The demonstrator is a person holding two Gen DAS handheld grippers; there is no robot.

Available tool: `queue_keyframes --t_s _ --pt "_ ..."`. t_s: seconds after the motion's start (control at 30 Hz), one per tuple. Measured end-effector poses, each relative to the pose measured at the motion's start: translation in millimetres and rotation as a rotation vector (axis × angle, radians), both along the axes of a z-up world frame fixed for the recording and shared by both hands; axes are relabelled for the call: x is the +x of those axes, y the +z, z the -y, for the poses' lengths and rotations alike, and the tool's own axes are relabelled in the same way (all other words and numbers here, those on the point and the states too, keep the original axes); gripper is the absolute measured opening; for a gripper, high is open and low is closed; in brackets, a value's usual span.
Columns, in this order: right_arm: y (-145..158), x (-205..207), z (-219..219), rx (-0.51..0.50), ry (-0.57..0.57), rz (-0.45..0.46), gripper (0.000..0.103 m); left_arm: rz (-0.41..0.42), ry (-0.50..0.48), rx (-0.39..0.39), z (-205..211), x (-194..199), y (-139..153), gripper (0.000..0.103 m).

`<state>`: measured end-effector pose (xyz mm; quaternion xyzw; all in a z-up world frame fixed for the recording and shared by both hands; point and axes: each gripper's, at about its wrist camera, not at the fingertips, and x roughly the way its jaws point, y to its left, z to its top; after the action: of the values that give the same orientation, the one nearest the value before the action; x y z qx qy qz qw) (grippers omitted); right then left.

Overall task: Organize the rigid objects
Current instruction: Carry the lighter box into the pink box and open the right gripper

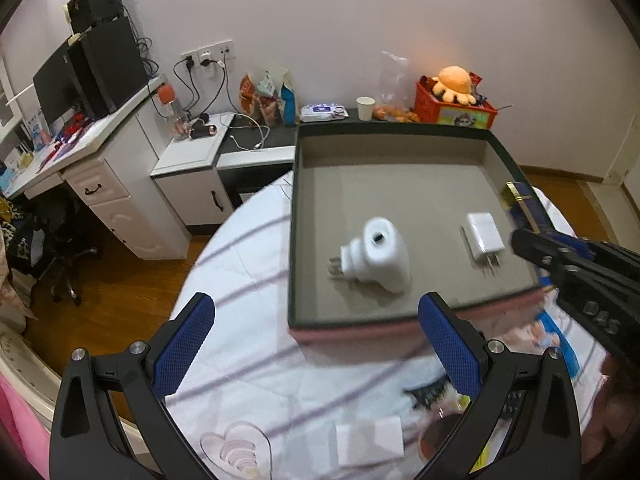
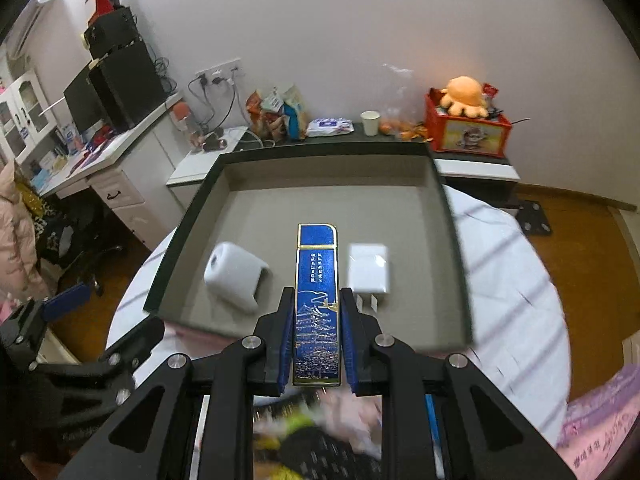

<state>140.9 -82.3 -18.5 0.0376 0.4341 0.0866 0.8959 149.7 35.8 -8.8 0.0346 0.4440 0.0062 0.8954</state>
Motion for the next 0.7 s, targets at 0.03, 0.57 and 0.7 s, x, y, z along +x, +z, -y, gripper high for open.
queue_keyframes --t_s 0.03,0.57,0.7 --pt "-3 6 -3 -0.001 0.005 -0.006 0.021 0.000 0.006 0.005 -2 6 -1 0.103" --pt "-74 77 -22 -0.050 0.012 -0.193 0.022 -0.068 0.031 0.004 -10 58 -38 0.103" --pt "-70 71 -24 -0.064 0.008 -0.185 0.052 -0.062 0.035 -0.004 -11 55 -37 0.103"
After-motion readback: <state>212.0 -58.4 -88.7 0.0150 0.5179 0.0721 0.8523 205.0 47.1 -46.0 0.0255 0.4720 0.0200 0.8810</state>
